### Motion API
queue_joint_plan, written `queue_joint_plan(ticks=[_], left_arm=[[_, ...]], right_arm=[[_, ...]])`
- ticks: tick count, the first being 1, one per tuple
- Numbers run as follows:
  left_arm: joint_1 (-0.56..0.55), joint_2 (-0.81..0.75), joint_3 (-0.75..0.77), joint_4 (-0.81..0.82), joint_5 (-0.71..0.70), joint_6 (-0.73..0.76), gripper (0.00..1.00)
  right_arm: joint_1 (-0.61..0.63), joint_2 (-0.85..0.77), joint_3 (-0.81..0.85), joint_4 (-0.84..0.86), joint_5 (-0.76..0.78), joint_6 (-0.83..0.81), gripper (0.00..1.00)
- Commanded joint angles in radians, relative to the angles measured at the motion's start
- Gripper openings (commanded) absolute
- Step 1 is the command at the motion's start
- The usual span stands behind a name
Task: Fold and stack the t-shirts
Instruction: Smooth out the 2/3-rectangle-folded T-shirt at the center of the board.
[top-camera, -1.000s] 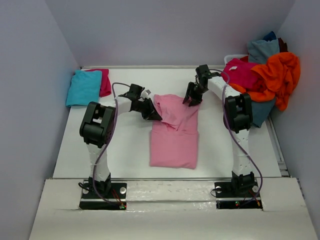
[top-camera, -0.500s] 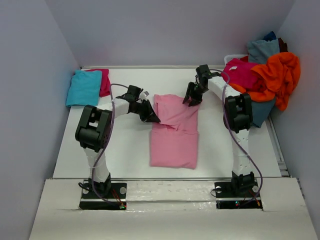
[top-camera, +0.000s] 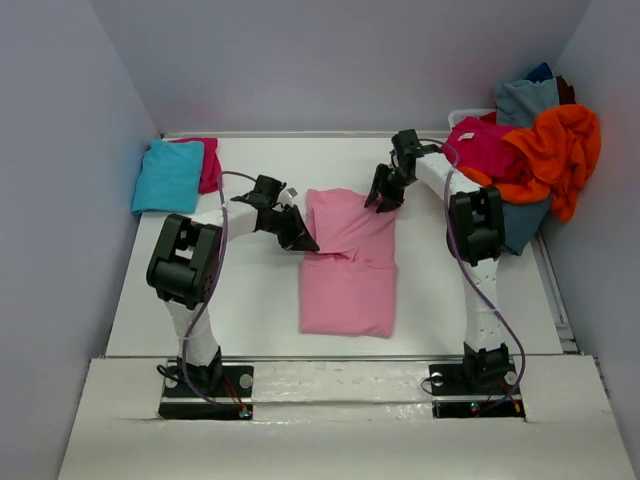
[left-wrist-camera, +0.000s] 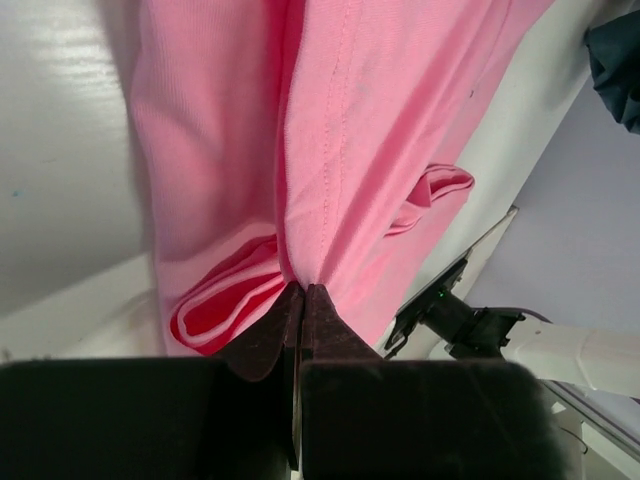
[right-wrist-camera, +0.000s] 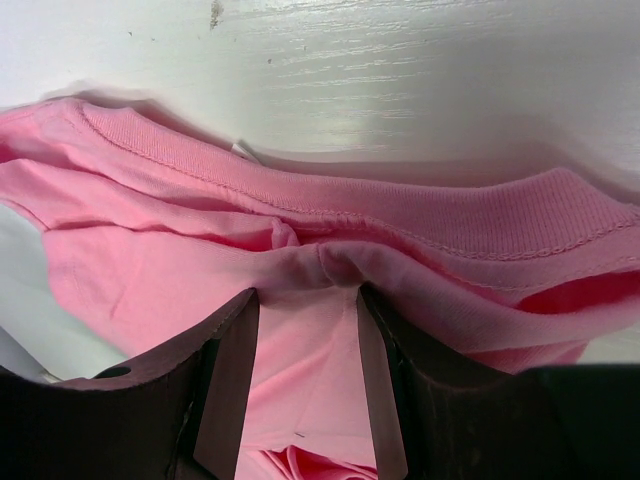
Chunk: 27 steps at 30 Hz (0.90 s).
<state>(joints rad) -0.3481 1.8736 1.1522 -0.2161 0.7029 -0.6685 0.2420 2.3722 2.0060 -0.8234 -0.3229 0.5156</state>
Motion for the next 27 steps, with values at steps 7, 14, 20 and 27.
queue_joint_plan(ticks=[7,14,20,27], left_arm=[[-0.019,-0.062,-0.051,-0.005,0.015,0.02,0.42],[-0.019,-0.073,-0.002,-0.041,-0.025,0.033,0.53],[-0.019,-0.038,0.223,-0.147,-0.114,0.084,0.53],[-0.028,0.116,0.477,-0.177,-0.039,0.103,0.53]], right_arm=[[-0.003,0.041,0.016,-0.003,0.018,-0.029,0.51],[-0.003,0.039,0.022,-0.002,0.016,-0.043,0.53],[-0.003,0.027,0.023,-0.003,0.012,-0.043,0.54],[-0.003,-0.005,0.022,-0.002,0.021,-0.039,0.54]])
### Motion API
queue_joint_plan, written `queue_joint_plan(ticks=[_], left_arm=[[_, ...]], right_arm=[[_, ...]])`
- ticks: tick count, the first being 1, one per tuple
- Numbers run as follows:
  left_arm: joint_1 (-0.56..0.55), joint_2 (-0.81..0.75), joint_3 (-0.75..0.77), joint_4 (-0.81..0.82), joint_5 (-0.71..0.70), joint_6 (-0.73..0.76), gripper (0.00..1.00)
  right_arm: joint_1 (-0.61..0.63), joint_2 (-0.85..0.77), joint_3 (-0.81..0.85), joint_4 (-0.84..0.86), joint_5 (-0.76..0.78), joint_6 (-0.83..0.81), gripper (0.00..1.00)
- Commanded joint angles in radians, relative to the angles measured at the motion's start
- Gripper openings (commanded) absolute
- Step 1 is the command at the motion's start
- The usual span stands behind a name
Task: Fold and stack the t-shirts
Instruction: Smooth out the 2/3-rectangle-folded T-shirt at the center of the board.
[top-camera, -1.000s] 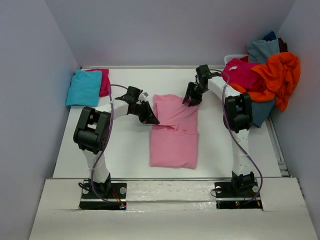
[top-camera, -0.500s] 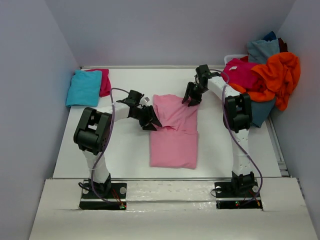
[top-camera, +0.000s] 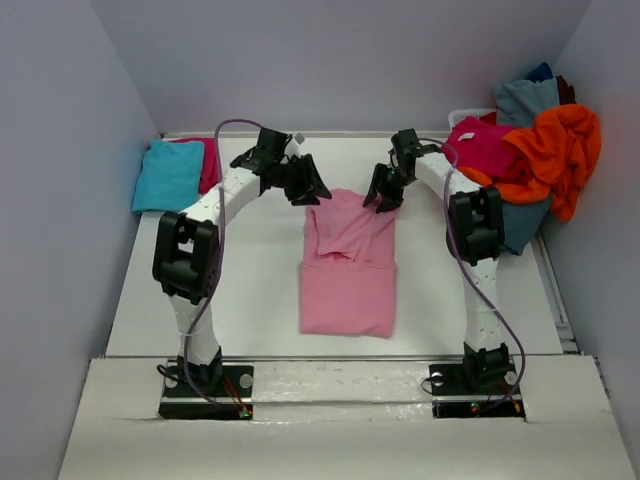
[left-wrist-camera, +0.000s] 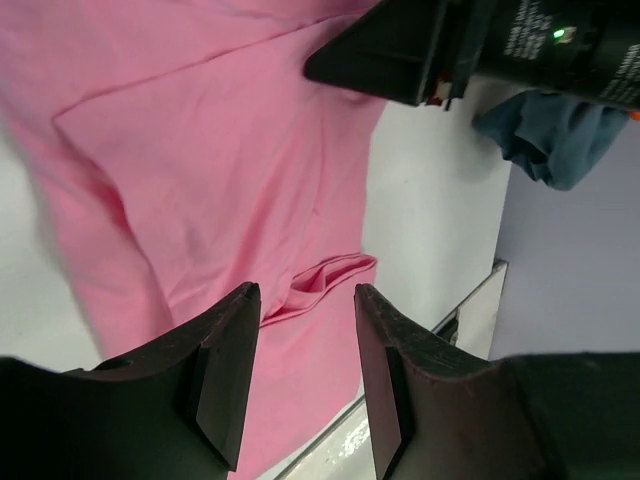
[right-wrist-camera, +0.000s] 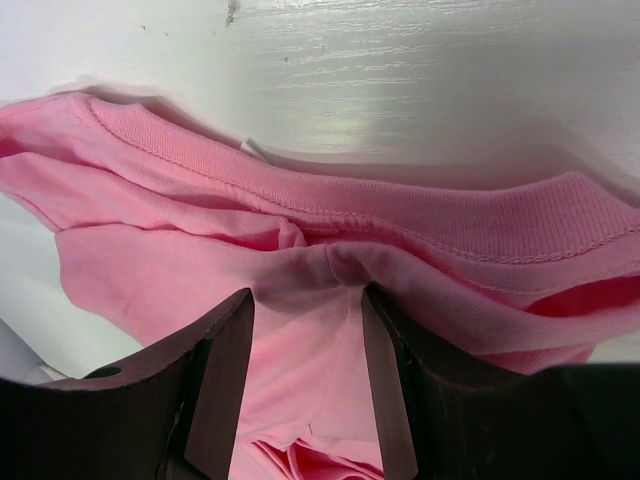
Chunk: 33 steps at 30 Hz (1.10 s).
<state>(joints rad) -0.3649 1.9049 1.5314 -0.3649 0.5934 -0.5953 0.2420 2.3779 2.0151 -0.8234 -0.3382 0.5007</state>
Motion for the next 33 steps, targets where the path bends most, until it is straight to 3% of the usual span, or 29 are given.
queue_joint_plan(ticks=[1,5,9,17,28,33], left_arm=[[-0.02,0.106,0.123,-0.019,0.098,0.026,0.53],[-0.043,0.178,0.124,0.006,0.166,0.014,0.52],[-0.052,0.18,0.007,0.121,0.253,-0.026,0.52],[-0.062,0.201,-0.057,0.146,0.283,-0.032,0.52],[-0.043,0.362,0.151,0.011,0.125,0.0,0.51],[-0.014,0.384,0.174,-0.008,0.053,-0.021,0.51]], right_arm=[[-0.003,-0.013,0.011,-0.003,0.034,-0.022,0.54],[-0.003,-0.019,0.002,-0.005,0.041,-0.019,0.54],[-0.003,-0.016,0.002,-0.006,0.045,-0.019,0.54],[-0.003,0.001,0.01,-0.005,0.036,-0.013,0.54],[-0.003,0.007,0.008,-0.005,0.028,-0.021,0.54],[-0.012,0.006,0.011,-0.003,0.021,-0.024,0.54]])
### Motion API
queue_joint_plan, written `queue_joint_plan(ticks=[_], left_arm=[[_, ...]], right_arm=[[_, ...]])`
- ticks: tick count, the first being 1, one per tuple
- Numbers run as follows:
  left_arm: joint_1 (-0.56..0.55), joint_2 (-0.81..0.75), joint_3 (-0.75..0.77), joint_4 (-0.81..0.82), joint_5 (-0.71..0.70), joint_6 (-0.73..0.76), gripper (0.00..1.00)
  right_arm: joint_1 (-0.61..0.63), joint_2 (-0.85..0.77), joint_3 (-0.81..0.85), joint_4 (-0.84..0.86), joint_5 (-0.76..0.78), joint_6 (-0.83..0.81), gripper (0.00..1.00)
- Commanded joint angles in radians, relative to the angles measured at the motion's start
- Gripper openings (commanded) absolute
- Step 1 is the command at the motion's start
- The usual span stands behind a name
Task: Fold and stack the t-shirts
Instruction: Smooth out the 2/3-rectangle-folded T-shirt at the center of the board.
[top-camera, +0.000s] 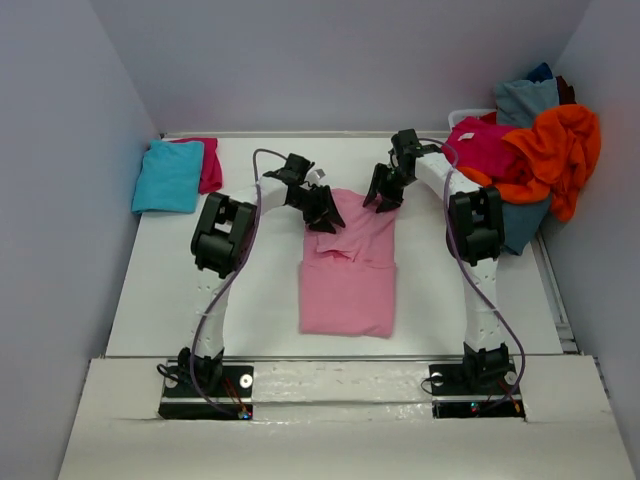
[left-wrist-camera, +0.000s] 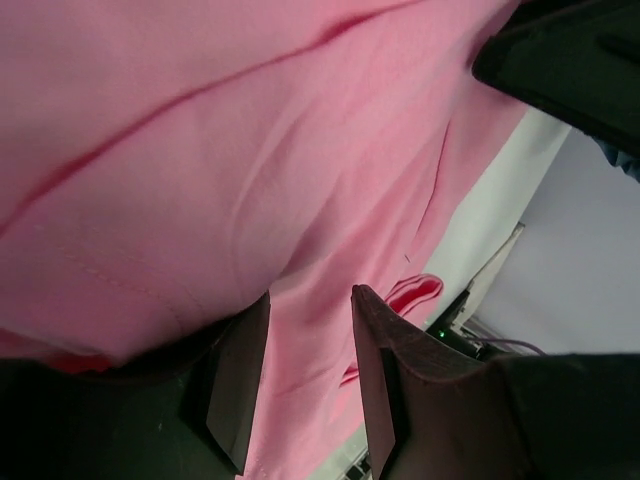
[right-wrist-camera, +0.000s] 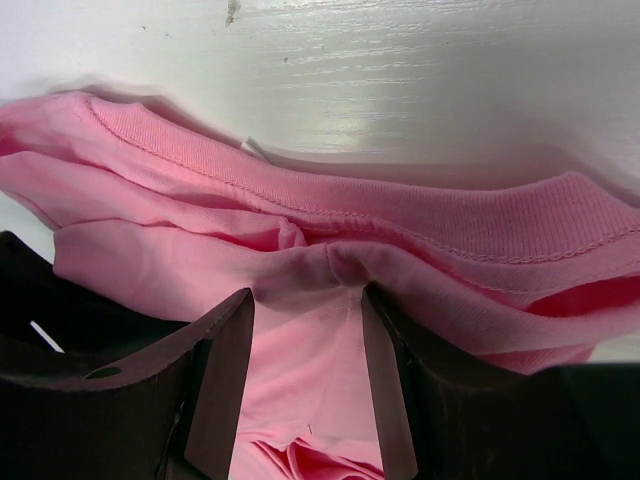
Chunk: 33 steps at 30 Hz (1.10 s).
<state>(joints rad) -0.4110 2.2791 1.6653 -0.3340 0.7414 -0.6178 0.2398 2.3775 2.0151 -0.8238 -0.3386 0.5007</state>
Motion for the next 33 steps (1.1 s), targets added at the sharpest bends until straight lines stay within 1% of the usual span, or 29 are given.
queue_joint_plan(ticks=[1,8,20,27,31,33], left_arm=[[0.032,0.008,0.042,-0.042,-0.109,0.0,0.51],[0.063,0.007,0.097,-0.088,-0.186,0.006,0.51],[0.094,0.065,0.211,-0.137,-0.214,0.009,0.51],[0.094,0.1,0.278,-0.146,-0.212,-0.005,0.51],[0.094,0.105,0.278,-0.137,-0.208,-0.017,0.51],[0.094,0.103,0.271,-0.131,-0.206,-0.023,0.51]], right_arm=[[-0.01,0.008,0.011,-0.003,0.02,-0.022,0.54],[-0.01,0.015,0.008,-0.003,0.019,-0.022,0.54],[-0.028,0.054,0.04,0.008,0.01,-0.028,0.54],[-0.037,0.1,0.12,0.051,-0.045,-0.033,0.54],[-0.037,0.097,0.169,0.087,-0.073,-0.031,0.56],[-0.037,0.121,0.247,0.071,-0.105,-0.034,0.57]])
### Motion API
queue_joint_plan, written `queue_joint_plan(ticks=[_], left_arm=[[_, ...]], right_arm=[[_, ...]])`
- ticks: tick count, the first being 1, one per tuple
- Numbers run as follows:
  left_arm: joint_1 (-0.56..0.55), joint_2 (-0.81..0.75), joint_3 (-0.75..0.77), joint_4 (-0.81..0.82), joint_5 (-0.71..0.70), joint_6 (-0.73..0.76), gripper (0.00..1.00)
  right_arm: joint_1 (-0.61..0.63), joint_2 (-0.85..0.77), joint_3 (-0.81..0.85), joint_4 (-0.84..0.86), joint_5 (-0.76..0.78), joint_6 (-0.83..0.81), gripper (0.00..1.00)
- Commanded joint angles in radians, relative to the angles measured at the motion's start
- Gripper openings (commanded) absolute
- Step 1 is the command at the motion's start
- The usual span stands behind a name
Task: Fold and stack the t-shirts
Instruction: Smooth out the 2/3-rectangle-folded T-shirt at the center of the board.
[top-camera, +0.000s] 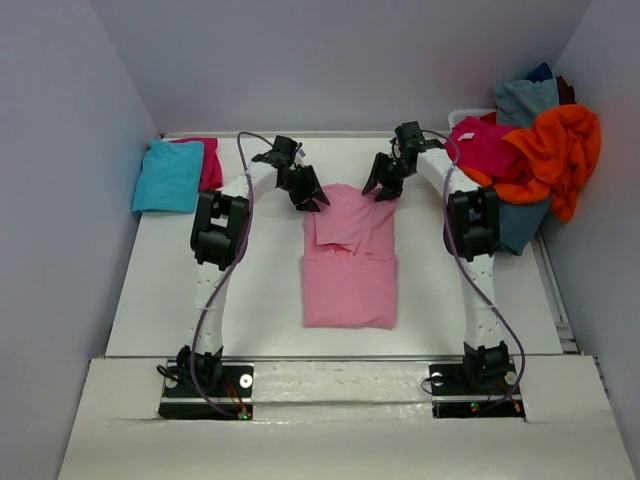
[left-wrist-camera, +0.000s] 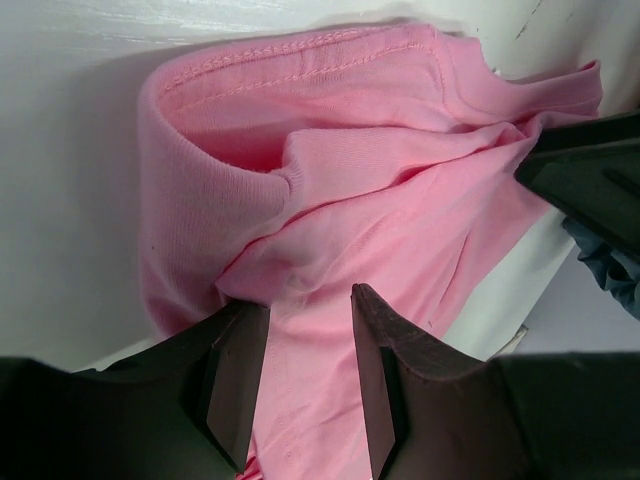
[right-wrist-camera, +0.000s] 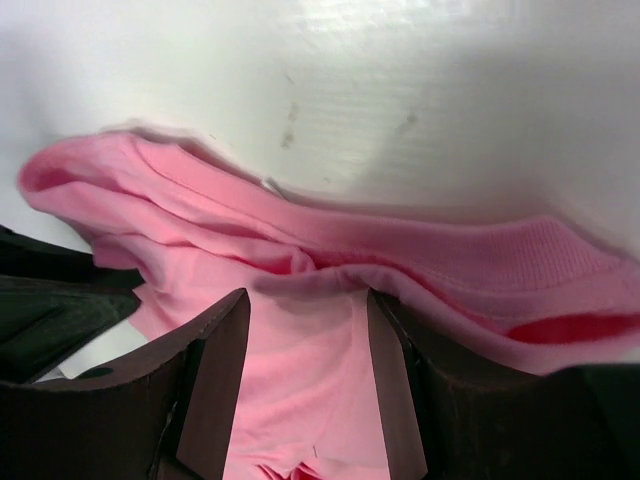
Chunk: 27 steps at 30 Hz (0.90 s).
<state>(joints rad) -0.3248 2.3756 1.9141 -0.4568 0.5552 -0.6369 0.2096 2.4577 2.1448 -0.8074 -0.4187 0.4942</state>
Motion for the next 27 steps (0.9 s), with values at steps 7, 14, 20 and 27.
queue_joint_plan(ticks=[7,14,20,27], left_arm=[[0.016,-0.001,0.011,-0.008,-0.043,0.0,0.51],[0.026,0.016,0.039,-0.002,-0.054,-0.01,0.51],[0.026,0.02,0.105,0.027,-0.095,-0.001,0.55],[0.035,0.077,0.206,0.001,-0.089,-0.015,0.59]], right_arm=[[-0.007,0.127,0.245,0.059,-0.134,-0.019,0.6],[-0.007,0.051,0.109,0.097,-0.107,-0.043,0.6],[-0.007,-0.127,-0.032,0.137,-0.092,-0.057,0.6],[-0.007,-0.25,-0.114,0.14,-0.072,-0.071,0.61]])
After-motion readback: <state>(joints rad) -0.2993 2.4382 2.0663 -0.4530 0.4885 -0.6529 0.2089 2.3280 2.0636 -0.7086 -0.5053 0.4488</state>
